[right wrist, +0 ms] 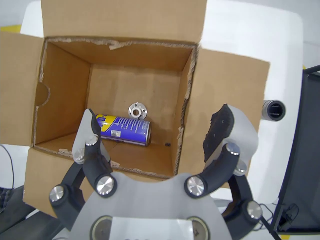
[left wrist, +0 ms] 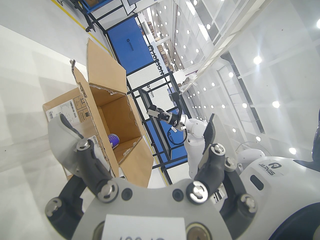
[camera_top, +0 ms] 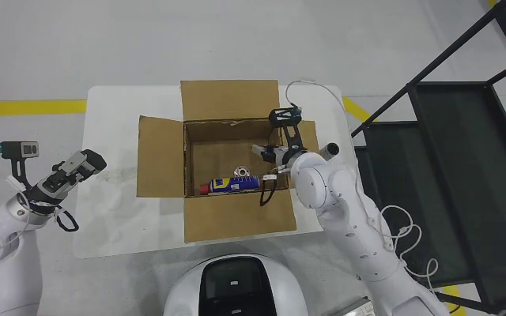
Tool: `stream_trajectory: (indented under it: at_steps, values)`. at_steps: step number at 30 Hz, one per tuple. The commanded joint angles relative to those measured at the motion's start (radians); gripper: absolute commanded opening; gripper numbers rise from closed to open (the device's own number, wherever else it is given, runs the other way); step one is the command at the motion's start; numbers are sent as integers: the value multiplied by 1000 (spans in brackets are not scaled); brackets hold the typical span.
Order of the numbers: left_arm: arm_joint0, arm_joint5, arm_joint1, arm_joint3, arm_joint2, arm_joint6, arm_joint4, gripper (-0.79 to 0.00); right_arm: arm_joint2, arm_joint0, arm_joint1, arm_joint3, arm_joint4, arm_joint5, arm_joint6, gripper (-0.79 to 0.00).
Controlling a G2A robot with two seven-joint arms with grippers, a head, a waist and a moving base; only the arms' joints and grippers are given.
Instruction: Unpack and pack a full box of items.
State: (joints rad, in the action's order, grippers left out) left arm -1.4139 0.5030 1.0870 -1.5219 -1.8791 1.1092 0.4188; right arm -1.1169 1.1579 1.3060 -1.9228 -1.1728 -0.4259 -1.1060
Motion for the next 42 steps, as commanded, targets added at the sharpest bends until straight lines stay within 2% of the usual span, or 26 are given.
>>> stream_trajectory:
  at_steps: [1,5,9,20,24,30,37,42]
  values:
    - [0,0,0,0,0,0,0,0,46,-49,12,38,9,-42,-44,0]
    - [0,0,0,0,0,0,0,0,135,-126,36,130,9,-97,-78,0]
    - [0,0,0,0,0,0,0,0,176,-183,58,223,54,-143,-89,0]
    - [0,0,0,0,0,0,0,0,176,-183,58,223,54,-143,-89,0]
    - [0,0,0,0,0,0,0,0,175,-187,64,255,121,-84,-75,0]
    - [0,0,0,0,0,0,0,0,268,-282,96,430,234,108,-49,0]
    - [0,0,0,0,0,0,0,0,304,-374,135,646,311,60,-15,0]
    - [0,0,0,0,0,0,0,0,311,-413,155,733,362,39,1,-18]
